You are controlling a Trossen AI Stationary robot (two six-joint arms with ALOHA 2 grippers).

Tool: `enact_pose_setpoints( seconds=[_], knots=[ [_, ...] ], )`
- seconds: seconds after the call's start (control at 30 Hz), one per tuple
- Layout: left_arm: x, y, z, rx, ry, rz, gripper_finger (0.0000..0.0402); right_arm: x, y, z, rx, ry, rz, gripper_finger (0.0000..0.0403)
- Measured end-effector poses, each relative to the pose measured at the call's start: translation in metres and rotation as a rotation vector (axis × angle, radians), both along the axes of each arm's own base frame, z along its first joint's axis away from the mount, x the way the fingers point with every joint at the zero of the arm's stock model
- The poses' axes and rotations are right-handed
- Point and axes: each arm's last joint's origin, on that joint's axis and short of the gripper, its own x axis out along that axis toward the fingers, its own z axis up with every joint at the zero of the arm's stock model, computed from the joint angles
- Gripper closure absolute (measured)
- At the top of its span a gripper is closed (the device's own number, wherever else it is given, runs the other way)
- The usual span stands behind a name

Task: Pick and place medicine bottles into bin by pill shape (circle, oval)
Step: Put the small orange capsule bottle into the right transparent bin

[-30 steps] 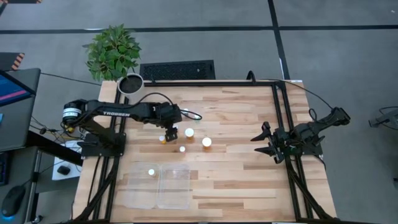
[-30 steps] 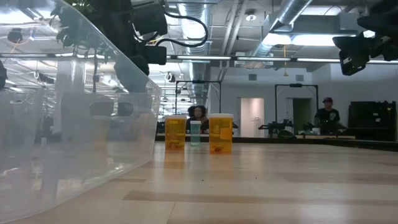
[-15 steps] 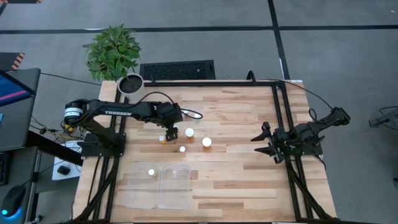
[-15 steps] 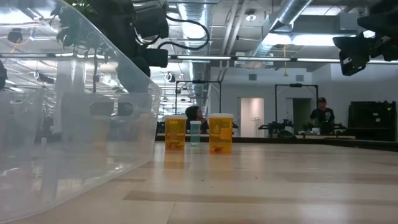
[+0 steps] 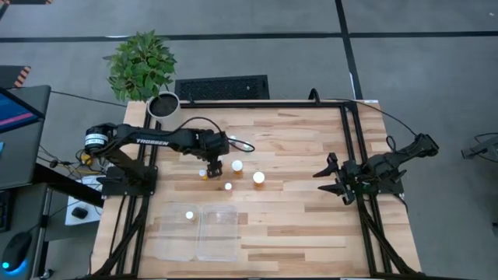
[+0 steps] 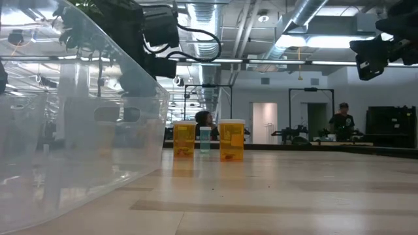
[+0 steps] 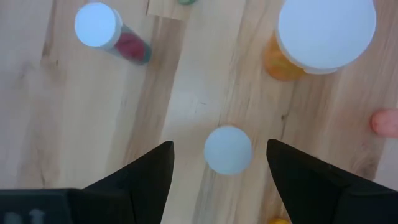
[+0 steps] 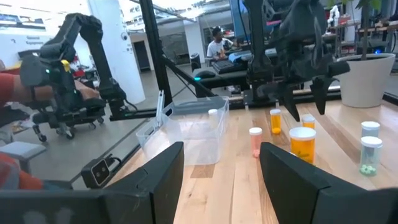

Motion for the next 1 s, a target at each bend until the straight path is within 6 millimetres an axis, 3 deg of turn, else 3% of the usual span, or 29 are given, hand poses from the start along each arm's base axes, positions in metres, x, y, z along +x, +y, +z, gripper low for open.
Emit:
enact_pose_setpoints(
  seconds=[0.57, 0.83, 1.0],
  knots=[
    [0.000, -0.001, 0.000, -0.017, -0.003, -0.016, 0.0150, 0.000, 0.000, 0.000, 0.008, 0.000, 0.001, 0.0177],
    [0.005, -0.001, -0.017, -0.029, 0.061, -0.025, 0.0150, 0.000, 0.000, 0.000, 0.009, 0.000, 0.001, 0.0177],
    [0.007, 0.000, -0.017, -0.015, 0.054, -0.020, 0.0150, 0.000, 0.000, 0.000, 0.007, 0.005, 0.004, 0.0177]
  ],
)
